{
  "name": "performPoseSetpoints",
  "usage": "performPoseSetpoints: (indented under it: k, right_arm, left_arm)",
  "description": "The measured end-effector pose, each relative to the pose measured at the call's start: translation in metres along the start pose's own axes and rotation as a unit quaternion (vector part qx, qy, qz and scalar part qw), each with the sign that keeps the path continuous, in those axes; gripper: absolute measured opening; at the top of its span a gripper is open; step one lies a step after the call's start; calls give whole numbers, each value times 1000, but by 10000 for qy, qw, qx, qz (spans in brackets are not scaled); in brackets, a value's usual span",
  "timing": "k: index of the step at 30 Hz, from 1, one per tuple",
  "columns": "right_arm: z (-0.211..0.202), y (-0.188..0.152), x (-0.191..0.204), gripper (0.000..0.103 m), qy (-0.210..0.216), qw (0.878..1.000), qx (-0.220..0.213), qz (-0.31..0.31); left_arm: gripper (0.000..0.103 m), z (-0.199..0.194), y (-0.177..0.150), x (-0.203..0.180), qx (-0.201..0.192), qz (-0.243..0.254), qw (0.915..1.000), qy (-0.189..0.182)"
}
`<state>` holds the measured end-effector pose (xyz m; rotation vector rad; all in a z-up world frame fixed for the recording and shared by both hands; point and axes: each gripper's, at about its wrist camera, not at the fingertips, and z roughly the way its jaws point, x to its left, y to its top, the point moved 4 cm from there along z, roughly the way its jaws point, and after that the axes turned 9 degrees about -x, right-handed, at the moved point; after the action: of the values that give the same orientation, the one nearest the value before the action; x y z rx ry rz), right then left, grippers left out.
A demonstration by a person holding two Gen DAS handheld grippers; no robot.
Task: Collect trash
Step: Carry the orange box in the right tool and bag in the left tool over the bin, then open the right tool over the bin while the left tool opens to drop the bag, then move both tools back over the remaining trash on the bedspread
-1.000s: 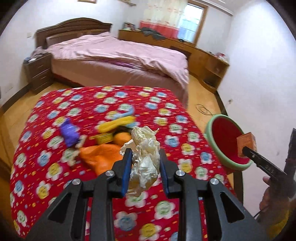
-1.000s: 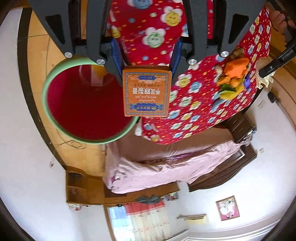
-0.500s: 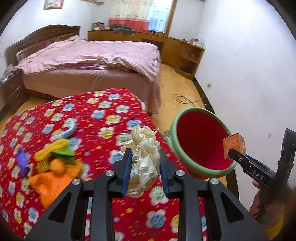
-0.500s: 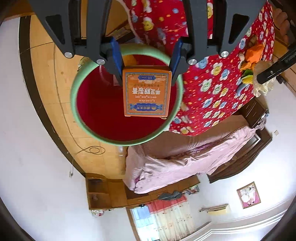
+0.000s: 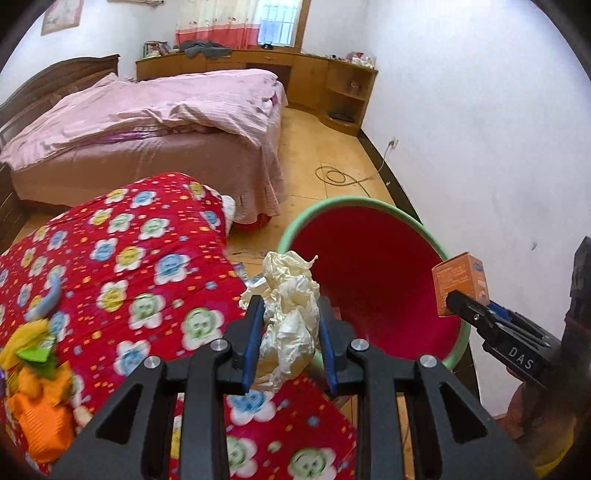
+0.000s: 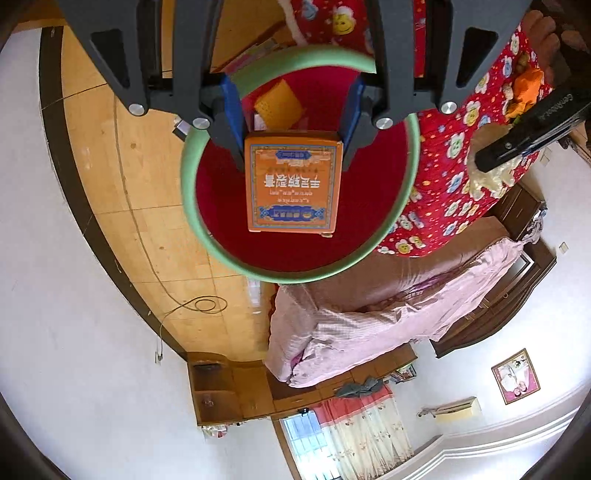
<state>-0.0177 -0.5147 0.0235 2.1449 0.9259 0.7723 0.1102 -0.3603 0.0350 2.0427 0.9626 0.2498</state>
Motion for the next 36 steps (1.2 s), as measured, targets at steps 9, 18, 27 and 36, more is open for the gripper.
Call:
performPoseSetpoints:
  k: [9,18,27,36]
  right_arm:
    - [18,5,-22,49,-1,9999,92,105]
    - [21,8,-29,50,67,9997,114,221]
    - [9,7,-27,54,89,9996,5,267]
    - [-10,1,-7,60,160,9994,-94,278]
  left_arm:
    - [29,42,-6,-19,386,56,9992,-108]
    - [54,50,-7,-32,475,203,9984,-220]
    - [54,34,-6,-24,409,16,9990,-200]
    - [54,-2,-9,-4,243,-189,9994,-162]
